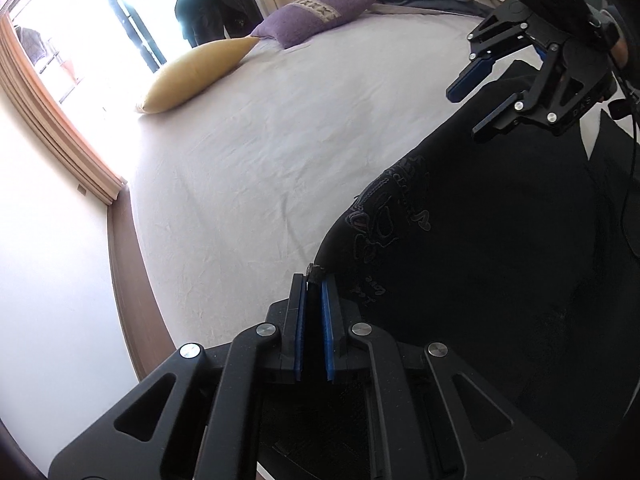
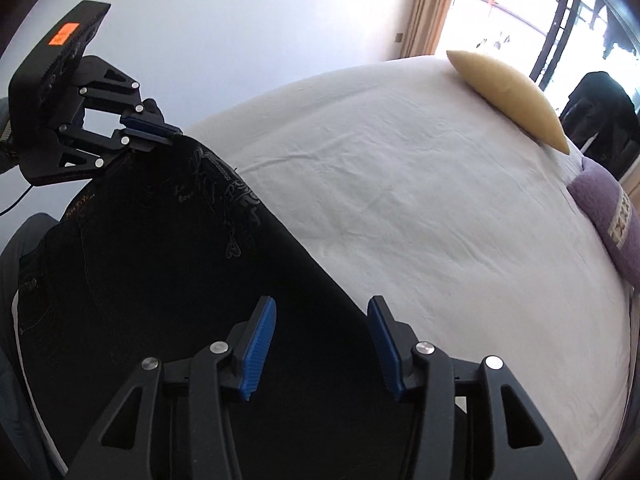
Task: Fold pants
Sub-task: 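Lift the waistband with both tools and fold the jeans lengthwise in half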
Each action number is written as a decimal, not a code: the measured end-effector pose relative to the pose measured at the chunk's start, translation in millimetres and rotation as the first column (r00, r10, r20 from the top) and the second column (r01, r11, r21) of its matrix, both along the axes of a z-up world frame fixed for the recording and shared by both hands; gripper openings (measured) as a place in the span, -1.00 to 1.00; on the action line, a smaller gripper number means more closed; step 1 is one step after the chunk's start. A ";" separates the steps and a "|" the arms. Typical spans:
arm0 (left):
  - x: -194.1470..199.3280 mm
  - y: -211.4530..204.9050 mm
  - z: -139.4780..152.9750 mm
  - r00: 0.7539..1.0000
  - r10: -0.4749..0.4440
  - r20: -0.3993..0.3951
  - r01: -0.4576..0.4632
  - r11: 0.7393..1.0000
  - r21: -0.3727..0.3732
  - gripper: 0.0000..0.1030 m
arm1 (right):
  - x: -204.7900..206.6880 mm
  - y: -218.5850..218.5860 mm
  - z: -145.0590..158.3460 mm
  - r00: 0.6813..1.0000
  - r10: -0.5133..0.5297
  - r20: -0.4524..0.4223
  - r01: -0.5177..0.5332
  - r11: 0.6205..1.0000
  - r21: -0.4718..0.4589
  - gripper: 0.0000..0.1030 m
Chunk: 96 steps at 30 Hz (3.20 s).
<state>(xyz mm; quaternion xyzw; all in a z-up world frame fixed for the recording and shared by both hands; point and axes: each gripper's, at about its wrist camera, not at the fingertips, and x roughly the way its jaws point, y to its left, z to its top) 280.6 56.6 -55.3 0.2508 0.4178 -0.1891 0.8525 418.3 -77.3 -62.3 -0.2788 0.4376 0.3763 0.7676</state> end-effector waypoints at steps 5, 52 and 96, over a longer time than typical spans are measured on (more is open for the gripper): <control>-1.4 2.7 0.3 1.000 0.000 -0.001 0.000 1.000 -0.010 -0.88 | 16.7 11.9 -11.0 1.000 0.001 -0.010 -0.001 0.998 -0.055 -0.40; -163.5 -49.1 -16.0 0.964 -0.265 -0.014 0.266 0.962 0.061 -0.88 | -184.5 2.8 -25.8 0.963 0.243 0.113 -0.191 0.919 -0.345 -0.97; -226.3 -54.7 -112.4 0.964 -0.237 0.124 0.188 0.929 0.320 -0.52 | -299.2 37.9 -56.2 0.903 0.414 0.114 -0.332 0.841 -0.428 -0.97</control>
